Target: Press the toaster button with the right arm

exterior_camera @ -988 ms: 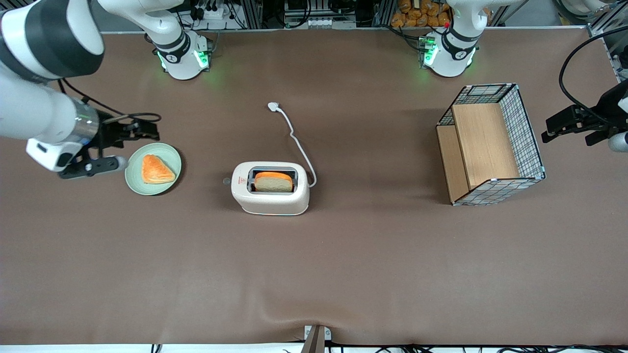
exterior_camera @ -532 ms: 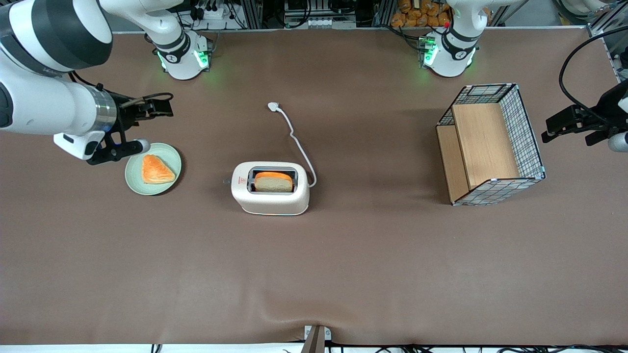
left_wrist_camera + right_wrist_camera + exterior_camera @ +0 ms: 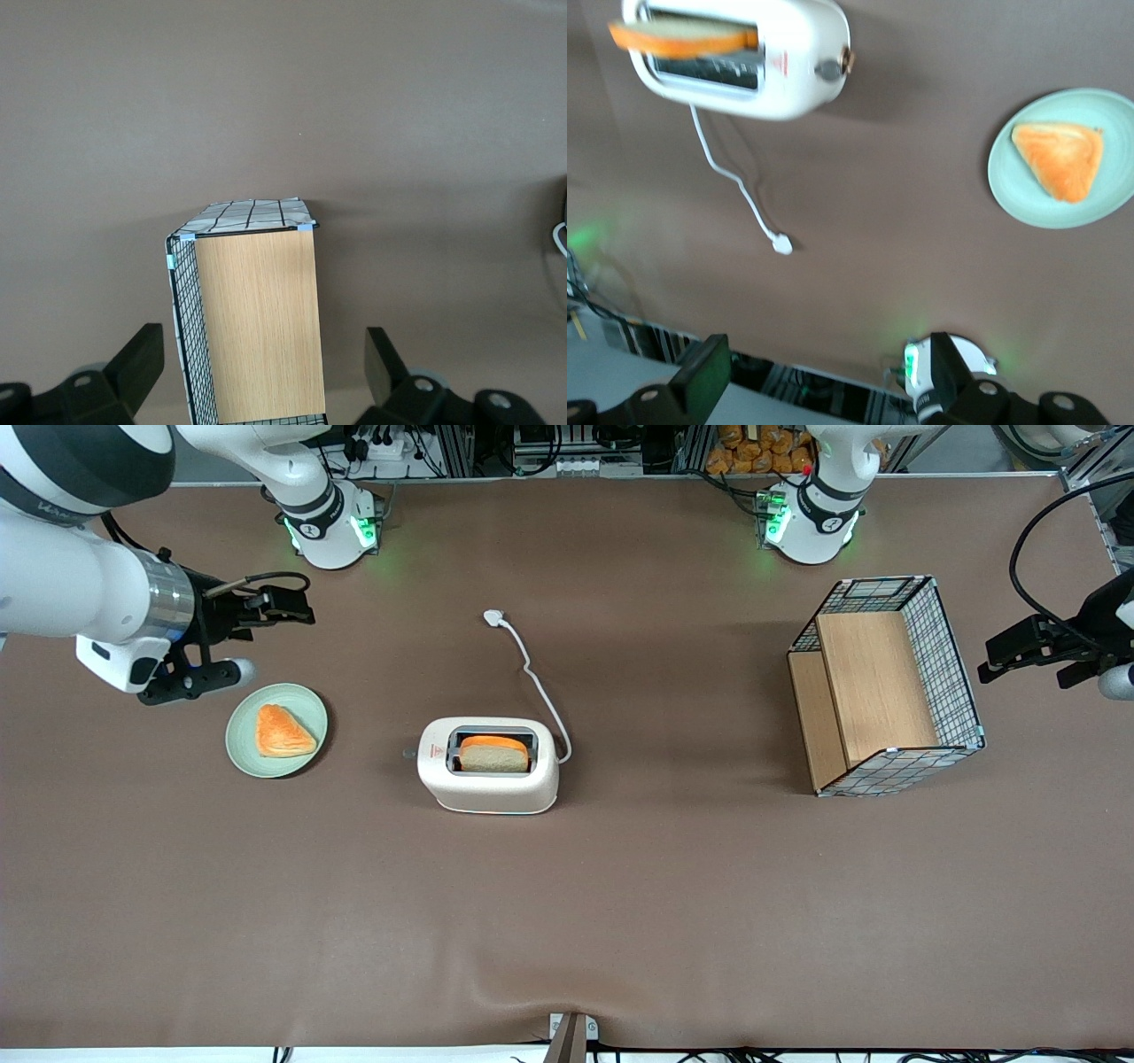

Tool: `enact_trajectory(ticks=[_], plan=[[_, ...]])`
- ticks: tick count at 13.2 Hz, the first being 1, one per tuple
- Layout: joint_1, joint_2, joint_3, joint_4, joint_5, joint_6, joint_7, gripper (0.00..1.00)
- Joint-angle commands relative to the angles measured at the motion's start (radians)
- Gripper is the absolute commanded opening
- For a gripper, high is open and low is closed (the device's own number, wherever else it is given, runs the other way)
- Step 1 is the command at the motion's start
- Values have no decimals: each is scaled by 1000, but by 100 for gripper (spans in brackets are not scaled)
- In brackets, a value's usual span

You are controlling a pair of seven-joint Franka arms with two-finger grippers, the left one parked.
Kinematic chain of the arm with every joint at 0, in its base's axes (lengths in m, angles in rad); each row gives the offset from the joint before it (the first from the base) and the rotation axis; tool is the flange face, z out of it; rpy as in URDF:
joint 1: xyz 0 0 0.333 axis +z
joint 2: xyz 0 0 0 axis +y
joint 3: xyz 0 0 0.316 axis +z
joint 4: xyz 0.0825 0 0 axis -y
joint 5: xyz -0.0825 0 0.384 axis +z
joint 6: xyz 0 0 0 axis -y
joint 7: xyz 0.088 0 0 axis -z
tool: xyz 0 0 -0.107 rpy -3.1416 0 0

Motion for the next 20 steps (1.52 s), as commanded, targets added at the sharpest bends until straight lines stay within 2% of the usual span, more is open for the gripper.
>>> enact_trajectory(ticks=[1,3,4,6,7,8,9,15,18,20], plan=[[-74,42,-9,25,39,0,2,100],[-71,72,-9,27,57,35,-1,100],[-70,76,-9,24,64,64,2,76],[-68,124,-7,24,82,100,0,19],[-77,151,-7,24,129,129,-3,0],[-81,180,-9,24,193,144,-4,0],[-78,202,-9,24,229,167,-6,0],[-73,268,-9,-7,222,318,-33,0],[-79,267,-7,-102,231,394,-84,0],[-99,254,-7,-175,237,395,-191,0]])
